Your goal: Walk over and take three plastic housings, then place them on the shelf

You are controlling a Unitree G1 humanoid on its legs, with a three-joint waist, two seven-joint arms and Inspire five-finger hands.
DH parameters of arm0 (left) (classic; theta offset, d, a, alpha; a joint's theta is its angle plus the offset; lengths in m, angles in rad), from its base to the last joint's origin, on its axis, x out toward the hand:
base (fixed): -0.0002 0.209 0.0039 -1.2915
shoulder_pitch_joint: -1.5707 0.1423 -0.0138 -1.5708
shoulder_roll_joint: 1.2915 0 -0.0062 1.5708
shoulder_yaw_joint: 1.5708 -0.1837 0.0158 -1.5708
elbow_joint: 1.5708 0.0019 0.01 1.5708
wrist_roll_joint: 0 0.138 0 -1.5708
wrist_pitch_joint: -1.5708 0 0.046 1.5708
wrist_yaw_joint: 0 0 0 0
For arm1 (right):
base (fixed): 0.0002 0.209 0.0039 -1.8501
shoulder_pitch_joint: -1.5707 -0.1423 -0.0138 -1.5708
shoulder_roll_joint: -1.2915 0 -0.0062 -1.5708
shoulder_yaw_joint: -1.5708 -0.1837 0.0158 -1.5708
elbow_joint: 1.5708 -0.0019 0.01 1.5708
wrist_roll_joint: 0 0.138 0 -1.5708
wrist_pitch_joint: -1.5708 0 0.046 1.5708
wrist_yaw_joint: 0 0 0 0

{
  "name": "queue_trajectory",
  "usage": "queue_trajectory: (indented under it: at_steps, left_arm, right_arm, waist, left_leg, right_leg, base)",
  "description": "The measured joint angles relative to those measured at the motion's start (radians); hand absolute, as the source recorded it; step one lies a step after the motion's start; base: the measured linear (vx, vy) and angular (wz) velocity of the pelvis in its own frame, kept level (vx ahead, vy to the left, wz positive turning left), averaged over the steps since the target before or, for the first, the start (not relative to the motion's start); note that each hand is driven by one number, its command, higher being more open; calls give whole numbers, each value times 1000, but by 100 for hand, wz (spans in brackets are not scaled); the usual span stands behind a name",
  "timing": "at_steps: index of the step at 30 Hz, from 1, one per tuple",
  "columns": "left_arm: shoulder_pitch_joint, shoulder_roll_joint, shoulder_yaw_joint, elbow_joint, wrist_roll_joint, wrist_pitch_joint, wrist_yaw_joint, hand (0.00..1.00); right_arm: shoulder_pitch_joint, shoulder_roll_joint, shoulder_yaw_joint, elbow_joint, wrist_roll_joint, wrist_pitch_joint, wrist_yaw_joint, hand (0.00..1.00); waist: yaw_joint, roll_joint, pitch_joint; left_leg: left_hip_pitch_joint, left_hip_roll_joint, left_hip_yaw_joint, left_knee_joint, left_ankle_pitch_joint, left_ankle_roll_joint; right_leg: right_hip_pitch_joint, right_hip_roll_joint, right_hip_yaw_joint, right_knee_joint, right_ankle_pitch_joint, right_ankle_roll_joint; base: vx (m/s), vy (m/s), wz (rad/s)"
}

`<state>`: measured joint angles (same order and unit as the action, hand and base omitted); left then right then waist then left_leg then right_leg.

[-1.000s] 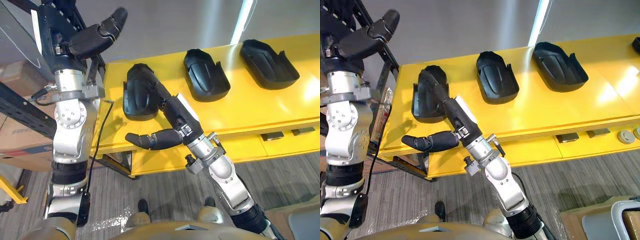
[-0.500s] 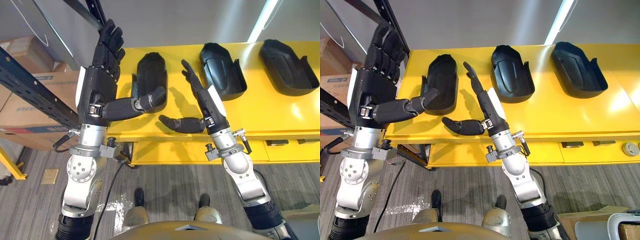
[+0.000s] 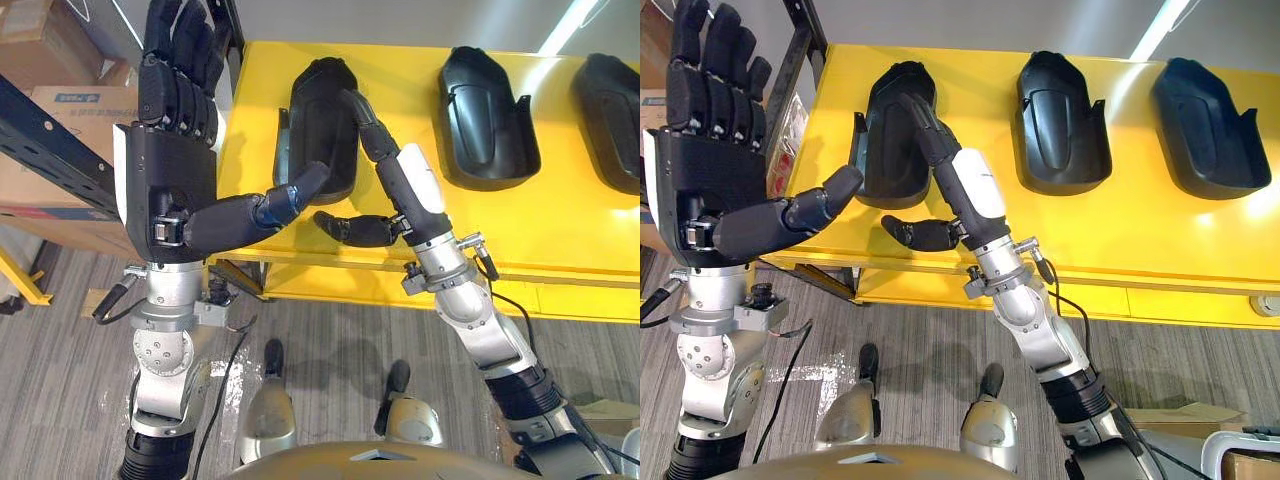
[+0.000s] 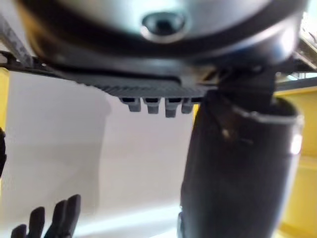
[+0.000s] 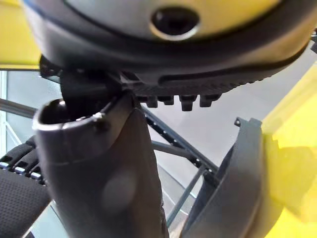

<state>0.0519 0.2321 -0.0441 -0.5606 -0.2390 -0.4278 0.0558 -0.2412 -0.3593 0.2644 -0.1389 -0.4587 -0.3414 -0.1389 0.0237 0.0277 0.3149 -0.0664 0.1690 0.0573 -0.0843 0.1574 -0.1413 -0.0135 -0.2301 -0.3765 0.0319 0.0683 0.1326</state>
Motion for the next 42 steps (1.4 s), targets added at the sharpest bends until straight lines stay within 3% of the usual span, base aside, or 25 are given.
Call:
queue_trajectory:
  at_steps: [13, 21, 42]
  left_arm:
    - [11, -3, -18, 2, -28, 0, 28, 100]
    - [28, -36, -18, 4, -28, 0, 41, 100]
    - [38, -59, -19, 14, -33, 19, 26, 100]
  right_arm:
    - [-122, 6, 23, 144, -133, 5, -129, 100]
    - [-138, 28, 20, 150, -204, 66, -263, 100]
    - [-232, 51, 21, 214, -205, 99, -334, 100]
  waist:
    - [10, 12, 76]
    - [15, 30, 89]
    - [22, 53, 113]
  left_leg:
    - [-35, 1, -16, 0, 19, 5]
    - [-52, -1, -23, 0, 29, 6]
    - [-68, -19, -28, 0, 42, 37]
  right_leg:
    - [-44, -5, -2, 43, -20, -5]
    - [-74, -13, -4, 80, -35, -6]
    - [-103, -38, -7, 129, -50, -1]
  base:
    - [-28, -10, 4]
    - [-20, -9, 2]
    - [-16, -3, 1]
